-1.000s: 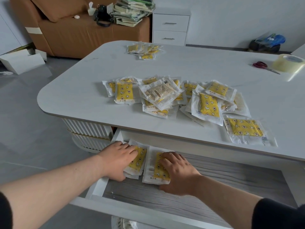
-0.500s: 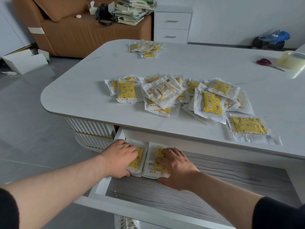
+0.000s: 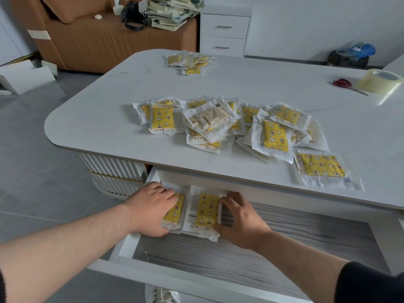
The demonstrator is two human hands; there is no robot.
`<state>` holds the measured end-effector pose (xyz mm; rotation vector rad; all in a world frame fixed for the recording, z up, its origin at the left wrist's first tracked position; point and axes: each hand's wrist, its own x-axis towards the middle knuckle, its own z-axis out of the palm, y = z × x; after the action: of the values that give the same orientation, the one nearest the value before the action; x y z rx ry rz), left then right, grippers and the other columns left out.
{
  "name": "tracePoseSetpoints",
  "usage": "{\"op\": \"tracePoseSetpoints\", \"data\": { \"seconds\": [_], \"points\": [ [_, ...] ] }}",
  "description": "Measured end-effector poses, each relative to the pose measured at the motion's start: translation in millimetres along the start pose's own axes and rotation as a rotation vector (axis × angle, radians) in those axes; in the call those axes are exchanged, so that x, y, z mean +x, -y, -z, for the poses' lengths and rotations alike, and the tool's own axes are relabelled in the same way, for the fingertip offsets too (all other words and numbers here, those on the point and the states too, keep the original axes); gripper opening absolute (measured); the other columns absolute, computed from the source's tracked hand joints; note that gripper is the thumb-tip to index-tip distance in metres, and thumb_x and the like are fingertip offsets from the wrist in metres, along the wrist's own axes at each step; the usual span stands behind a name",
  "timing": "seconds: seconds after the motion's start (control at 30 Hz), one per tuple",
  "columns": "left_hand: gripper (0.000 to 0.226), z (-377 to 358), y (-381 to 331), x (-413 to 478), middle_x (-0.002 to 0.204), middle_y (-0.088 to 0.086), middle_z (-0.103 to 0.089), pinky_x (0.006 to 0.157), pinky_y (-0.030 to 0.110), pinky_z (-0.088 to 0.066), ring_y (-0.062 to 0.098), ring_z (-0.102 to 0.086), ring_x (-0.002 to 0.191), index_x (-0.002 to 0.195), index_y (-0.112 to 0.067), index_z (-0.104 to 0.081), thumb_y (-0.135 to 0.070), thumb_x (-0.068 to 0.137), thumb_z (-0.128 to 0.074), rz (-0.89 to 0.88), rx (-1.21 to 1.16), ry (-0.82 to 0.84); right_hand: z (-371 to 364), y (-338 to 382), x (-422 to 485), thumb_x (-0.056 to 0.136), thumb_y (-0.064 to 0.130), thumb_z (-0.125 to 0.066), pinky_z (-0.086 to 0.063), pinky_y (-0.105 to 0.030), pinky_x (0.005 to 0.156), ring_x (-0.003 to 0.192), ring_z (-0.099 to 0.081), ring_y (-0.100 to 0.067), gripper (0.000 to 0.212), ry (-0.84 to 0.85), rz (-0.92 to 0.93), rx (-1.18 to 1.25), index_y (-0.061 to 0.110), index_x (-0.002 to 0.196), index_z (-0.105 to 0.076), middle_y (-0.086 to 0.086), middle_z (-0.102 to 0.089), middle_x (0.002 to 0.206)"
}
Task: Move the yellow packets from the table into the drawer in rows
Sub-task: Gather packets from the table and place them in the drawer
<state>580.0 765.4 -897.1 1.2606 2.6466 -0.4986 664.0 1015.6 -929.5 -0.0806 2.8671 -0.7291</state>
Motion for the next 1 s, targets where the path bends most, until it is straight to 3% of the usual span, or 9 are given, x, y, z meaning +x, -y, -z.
{"op": "tracePoseSetpoints", "data": {
  "seconds": [0.23,0.8,0.93,1.0],
  "points": [
    [0.076,-2,3,1,0.142,-0.003,-0.049,0.119,0.036,-0.001,0.017,-0.042,0.133,0.139,-0.020,-0.045,-0.069,0.080,-0.049,-0.005,-0.011,0.024,-8,6,3,0.080,0.069,-0.055,-0.025,-0.032,0.118,0.138,-0.022,-0.015,0.073,0.057,0.064,-0.132,0.037,0.144,-0.040,0.007,-0.027,0.151],
    [0.082,-3,3,3,0.138,-0.001,-0.050,0.120,0.040,-0.012,0.021,-0.045,0.128,0.134,-0.018,-0.046,-0.071,0.072,-0.058,0.006,0.016,0.075,-12,20,12,0.080,0.068,-0.055,-0.018,-0.033,0.117,0.136,-0.028,-0.018,0.074,0.073,0.031,-0.196,0.034,0.144,-0.038,0.006,-0.030,0.147],
    [0.098,6,2,0,0.152,-0.001,-0.035,0.121,0.039,-0.009,0.020,-0.030,0.140,0.146,-0.020,-0.032,-0.078,0.070,-0.052,0.031,-0.046,0.120,-4,23,10,0.080,0.067,-0.056,-0.024,-0.033,0.116,0.135,-0.030,-0.018,0.075,0.073,0.021,-0.151,0.033,0.144,-0.036,0.006,-0.031,0.147],
    [0.091,19,2,-3,0.154,-0.003,-0.032,0.120,0.035,-0.014,0.017,-0.028,0.141,0.148,-0.023,-0.029,-0.076,0.076,-0.048,0.051,-0.157,0.142,7,27,8,0.083,0.064,-0.056,-0.030,-0.031,0.112,0.133,-0.035,-0.017,0.071,0.093,0.017,-0.118,0.032,0.143,-0.037,0.007,-0.037,0.145]
  ]
}}
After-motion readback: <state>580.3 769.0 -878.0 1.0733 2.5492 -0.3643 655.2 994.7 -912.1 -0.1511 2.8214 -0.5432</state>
